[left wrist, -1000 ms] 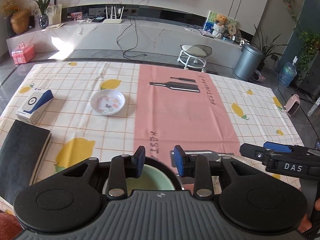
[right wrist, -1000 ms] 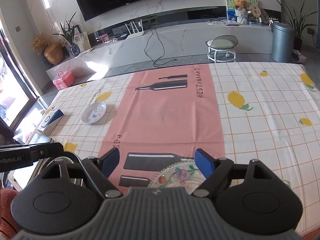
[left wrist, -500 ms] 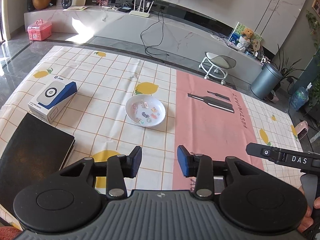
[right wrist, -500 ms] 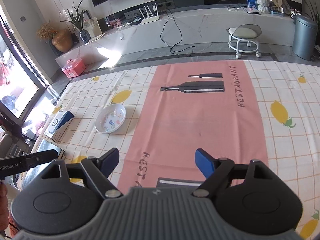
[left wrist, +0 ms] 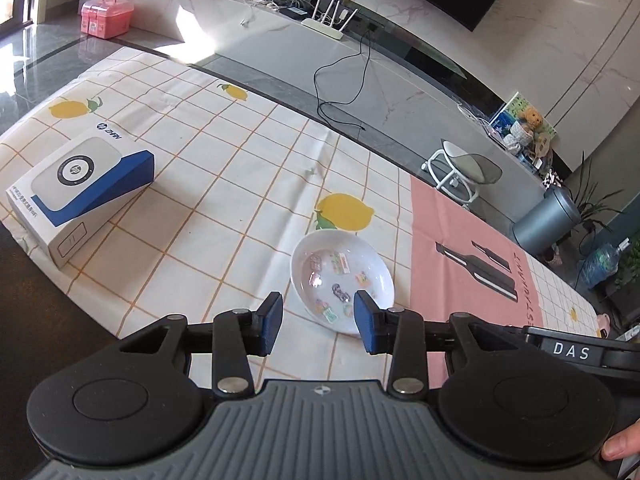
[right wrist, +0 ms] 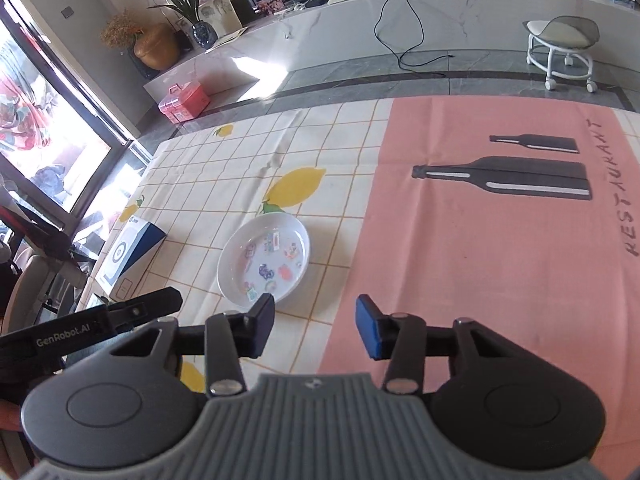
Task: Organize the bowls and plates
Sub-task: 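Close both tools on the small white bowl rim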
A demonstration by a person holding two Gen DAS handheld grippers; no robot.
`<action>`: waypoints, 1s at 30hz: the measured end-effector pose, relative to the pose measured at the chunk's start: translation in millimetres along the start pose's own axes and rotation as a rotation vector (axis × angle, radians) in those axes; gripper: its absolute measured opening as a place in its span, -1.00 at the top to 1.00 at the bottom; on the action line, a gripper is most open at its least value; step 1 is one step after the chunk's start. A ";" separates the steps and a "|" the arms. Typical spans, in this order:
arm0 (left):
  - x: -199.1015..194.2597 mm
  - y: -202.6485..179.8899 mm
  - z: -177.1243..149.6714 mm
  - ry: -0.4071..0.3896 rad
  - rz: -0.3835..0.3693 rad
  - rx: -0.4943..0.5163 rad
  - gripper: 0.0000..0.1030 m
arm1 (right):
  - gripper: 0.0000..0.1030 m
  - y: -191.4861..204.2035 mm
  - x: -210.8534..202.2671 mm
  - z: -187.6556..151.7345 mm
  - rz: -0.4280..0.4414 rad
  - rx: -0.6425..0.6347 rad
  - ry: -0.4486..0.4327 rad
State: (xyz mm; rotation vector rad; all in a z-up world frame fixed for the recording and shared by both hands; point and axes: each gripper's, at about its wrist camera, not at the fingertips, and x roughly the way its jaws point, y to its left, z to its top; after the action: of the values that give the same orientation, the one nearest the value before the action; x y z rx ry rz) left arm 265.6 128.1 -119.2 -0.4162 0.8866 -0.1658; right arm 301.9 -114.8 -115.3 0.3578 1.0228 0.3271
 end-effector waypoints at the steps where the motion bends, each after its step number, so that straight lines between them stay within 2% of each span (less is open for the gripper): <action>1: 7.3 2.7 2.1 0.004 0.004 -0.012 0.14 | 0.17 0.6 8.7 2.7 0.004 0.014 0.006; 4: 24.8 6.7 4.5 0.017 0.011 -0.022 0.15 | 0.25 -0.3 33.2 9.3 0.000 0.059 0.015; 6: 33.8 9.1 4.7 0.023 0.007 -0.029 0.18 | 0.40 -3.2 45.7 10.8 -0.002 0.089 0.024; 12: 49.7 11.5 5.1 0.041 -0.010 -0.041 0.24 | 0.41 -5.6 65.1 11.7 0.014 0.138 0.037; 16: 56.2 7.5 3.2 0.053 0.001 -0.022 0.64 | 0.42 0.0 70.1 10.7 0.025 0.141 0.028; 18: 55.8 6.9 3.3 0.058 0.012 -0.023 0.74 | 0.63 1.8 73.2 10.4 0.032 0.145 0.040; 19: 55.6 7.4 3.6 0.061 0.018 -0.023 0.83 | 0.65 3.0 72.5 10.1 0.020 0.141 0.030; 22: 49.8 8.9 3.9 0.060 0.014 -0.014 0.86 | 0.89 2.8 71.9 9.0 -0.007 0.146 0.030; 25: 40.1 6.5 4.6 0.058 0.009 -0.005 0.86 | 0.90 1.6 63.8 7.0 0.018 0.161 0.017; 30: 17.6 -1.9 4.2 0.047 0.005 -0.024 0.87 | 0.91 10.6 47.4 5.6 0.014 0.148 0.014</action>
State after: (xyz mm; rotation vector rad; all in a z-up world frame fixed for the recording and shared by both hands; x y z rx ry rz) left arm 279.9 122.1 -128.6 -0.4344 0.9365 -0.1613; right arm 328.6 -85.8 -144.3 0.4967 1.0612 0.2675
